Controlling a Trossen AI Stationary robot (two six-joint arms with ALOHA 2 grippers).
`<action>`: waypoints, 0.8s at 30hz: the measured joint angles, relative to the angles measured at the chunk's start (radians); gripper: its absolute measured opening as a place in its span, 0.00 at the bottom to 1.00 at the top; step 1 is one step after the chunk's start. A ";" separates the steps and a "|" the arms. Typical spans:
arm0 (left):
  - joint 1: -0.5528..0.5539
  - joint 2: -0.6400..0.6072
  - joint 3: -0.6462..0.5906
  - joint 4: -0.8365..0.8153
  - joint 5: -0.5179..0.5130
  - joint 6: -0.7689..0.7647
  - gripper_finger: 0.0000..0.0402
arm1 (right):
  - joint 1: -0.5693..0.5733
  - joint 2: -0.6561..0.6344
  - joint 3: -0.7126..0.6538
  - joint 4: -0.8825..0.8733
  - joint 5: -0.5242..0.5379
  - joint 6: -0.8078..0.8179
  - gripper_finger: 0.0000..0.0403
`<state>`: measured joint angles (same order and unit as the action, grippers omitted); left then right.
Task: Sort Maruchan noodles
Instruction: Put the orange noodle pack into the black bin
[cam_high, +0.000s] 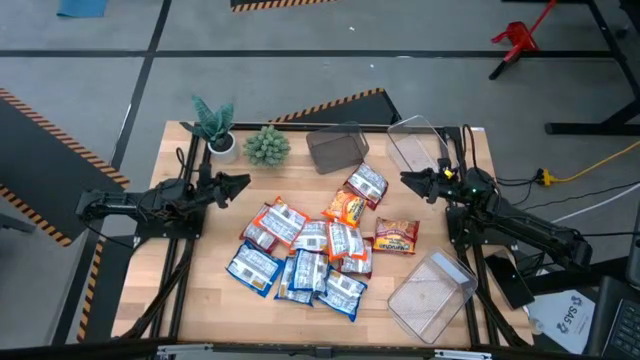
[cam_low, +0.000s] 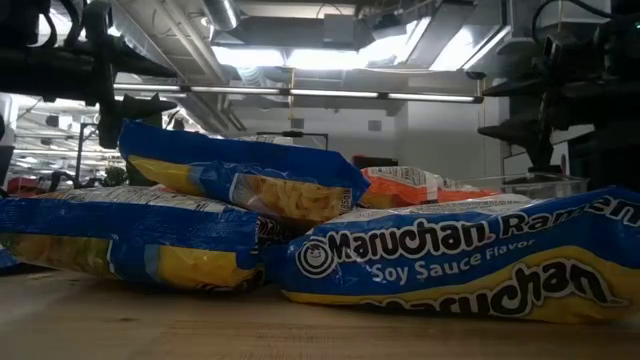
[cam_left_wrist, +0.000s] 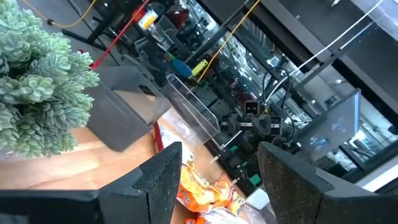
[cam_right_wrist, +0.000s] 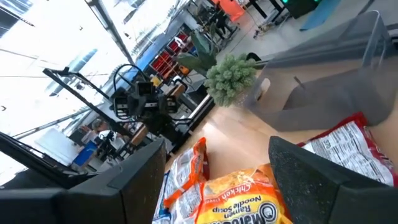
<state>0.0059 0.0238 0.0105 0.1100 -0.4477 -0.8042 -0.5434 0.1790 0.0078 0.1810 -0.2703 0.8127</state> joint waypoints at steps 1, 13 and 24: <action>0.000 0.000 0.000 0.005 0.000 -0.001 0.51 | 0.000 0.000 0.000 0.000 -0.001 0.001 0.67; 0.000 0.000 0.000 0.405 -0.085 0.001 0.51 | 0.000 0.000 0.000 0.001 -0.002 0.161 0.67; 0.000 0.000 0.001 0.582 -0.031 -0.017 0.51 | 0.000 0.000 0.000 0.076 -0.012 0.287 0.67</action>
<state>0.0062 0.0238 0.0113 0.6918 -0.4787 -0.8212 -0.5434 0.1791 0.0078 0.2565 -0.2825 1.0999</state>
